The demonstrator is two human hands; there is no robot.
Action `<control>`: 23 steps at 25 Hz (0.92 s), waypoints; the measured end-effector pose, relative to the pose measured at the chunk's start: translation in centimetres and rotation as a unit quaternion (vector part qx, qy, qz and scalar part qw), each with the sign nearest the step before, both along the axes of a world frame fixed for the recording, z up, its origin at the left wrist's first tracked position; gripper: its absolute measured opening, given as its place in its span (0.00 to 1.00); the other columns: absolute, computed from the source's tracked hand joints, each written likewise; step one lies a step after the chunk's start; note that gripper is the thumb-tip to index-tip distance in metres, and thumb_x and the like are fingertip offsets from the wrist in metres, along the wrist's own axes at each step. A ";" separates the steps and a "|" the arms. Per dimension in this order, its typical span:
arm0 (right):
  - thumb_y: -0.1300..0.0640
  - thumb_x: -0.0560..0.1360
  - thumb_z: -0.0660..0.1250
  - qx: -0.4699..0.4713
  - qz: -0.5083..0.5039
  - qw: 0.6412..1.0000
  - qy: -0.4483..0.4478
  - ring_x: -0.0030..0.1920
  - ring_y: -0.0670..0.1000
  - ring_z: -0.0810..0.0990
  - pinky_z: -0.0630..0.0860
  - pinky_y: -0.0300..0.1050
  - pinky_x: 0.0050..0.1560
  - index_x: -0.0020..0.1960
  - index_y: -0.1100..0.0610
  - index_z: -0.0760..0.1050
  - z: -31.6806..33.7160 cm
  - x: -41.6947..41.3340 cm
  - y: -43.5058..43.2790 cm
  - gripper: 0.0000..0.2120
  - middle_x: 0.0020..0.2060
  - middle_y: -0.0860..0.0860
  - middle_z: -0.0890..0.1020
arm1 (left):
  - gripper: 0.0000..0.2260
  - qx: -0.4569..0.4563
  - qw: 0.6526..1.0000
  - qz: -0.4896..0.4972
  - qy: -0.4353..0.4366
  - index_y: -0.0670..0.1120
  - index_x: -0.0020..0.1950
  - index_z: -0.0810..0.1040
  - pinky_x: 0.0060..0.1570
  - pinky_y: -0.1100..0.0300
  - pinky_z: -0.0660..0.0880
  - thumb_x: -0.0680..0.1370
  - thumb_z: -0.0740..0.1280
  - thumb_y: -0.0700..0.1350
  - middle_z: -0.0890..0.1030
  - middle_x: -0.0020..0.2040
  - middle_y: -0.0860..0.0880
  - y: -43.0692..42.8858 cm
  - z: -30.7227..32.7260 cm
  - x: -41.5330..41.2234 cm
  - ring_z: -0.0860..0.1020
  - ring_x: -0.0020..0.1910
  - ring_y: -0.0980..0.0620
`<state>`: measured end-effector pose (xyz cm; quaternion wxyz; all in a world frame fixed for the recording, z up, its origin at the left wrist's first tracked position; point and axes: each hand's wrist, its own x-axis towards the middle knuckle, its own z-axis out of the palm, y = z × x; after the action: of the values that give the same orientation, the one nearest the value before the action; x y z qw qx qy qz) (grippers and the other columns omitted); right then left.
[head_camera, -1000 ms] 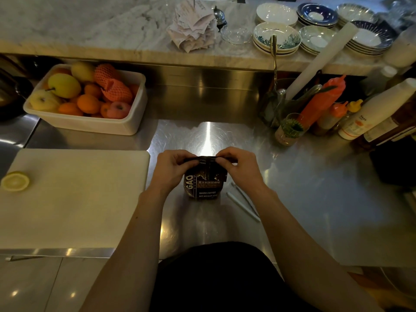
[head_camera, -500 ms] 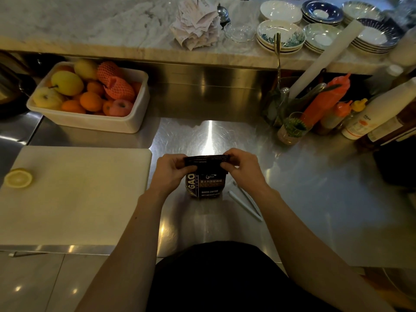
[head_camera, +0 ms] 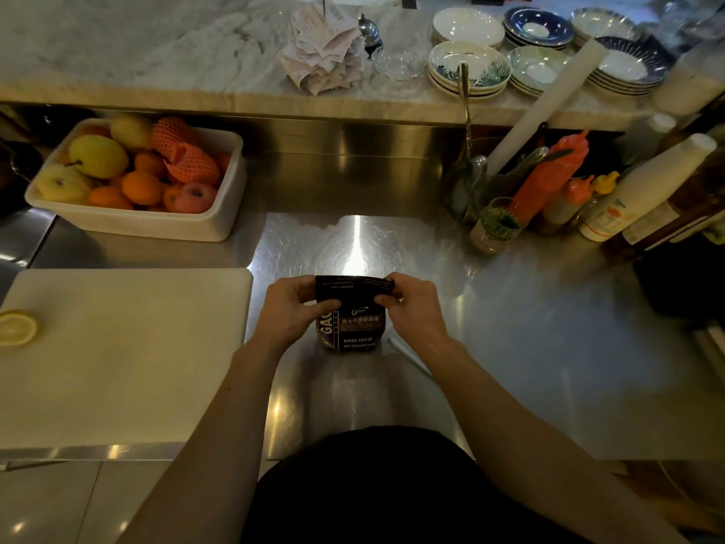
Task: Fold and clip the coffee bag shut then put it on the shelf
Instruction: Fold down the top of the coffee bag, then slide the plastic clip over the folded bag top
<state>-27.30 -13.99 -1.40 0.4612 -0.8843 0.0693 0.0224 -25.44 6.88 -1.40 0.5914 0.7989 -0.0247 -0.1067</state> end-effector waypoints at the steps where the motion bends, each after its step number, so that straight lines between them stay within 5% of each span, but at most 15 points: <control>1: 0.65 0.72 0.71 -0.001 0.007 1.000 -0.007 0.40 0.46 0.81 0.75 0.36 0.44 0.44 0.57 0.80 0.1 -0.1 -0.1 0.04 0.37 0.49 0.82 | 0.14 0.007 1.000 0.008 -0.006 0.44 0.54 0.83 0.54 0.64 0.79 0.70 0.75 0.36 0.86 0.49 0.48 -0.1 -0.1 -0.1 0.84 0.50 0.56; 6: 0.58 0.71 0.73 0.024 0.125 0.992 0.024 0.51 0.39 0.78 0.74 0.36 0.53 0.58 0.50 0.75 0.8 0.0 -2.6 0.17 0.49 0.42 0.81 | 0.12 0.013 0.998 0.055 -0.011 0.41 0.54 0.84 0.51 0.65 0.79 0.71 0.74 0.36 0.86 0.48 0.46 -0.7 -0.6 -0.4 0.85 0.48 0.55; 11: 0.50 0.73 0.71 -0.123 0.103 0.984 0.076 0.61 0.50 0.74 0.73 0.48 0.61 0.62 0.48 0.73 -2.7 -3.9 -6.6 0.19 0.62 0.50 0.76 | 0.12 0.017 0.998 0.063 -0.005 0.40 0.54 0.83 0.52 0.63 0.79 0.71 0.74 0.35 0.86 0.48 0.45 -0.8 -0.7 -0.4 0.85 0.48 0.54; 16: 0.46 0.73 0.69 -0.204 0.127 0.951 0.193 0.64 0.54 0.70 0.72 0.51 0.57 0.61 0.48 0.75 -6.1 -8.3 -8.9 0.18 0.63 0.52 0.72 | 0.11 0.016 0.998 0.068 -0.005 0.40 0.54 0.83 0.52 0.60 0.80 0.71 0.74 0.36 0.86 0.48 0.44 -0.8 -1.2 -0.3 0.85 0.48 0.52; 23: 0.51 0.74 0.68 -0.245 0.075 0.944 0.208 0.55 0.54 0.75 0.75 0.50 0.49 0.55 0.48 0.77 -7.8 -10.1 -9.3 0.11 0.53 0.51 0.73 | 0.11 0.012 0.997 0.074 -0.006 0.40 0.53 0.83 0.50 0.62 0.80 0.71 0.74 0.36 0.86 0.48 0.44 -0.9 -1.4 -0.4 0.85 0.47 0.52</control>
<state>-37.42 -23.24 -9.20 0.2031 -0.9483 0.1002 0.2224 -25.85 5.96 -2.81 0.5877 0.8064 0.0322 -0.0577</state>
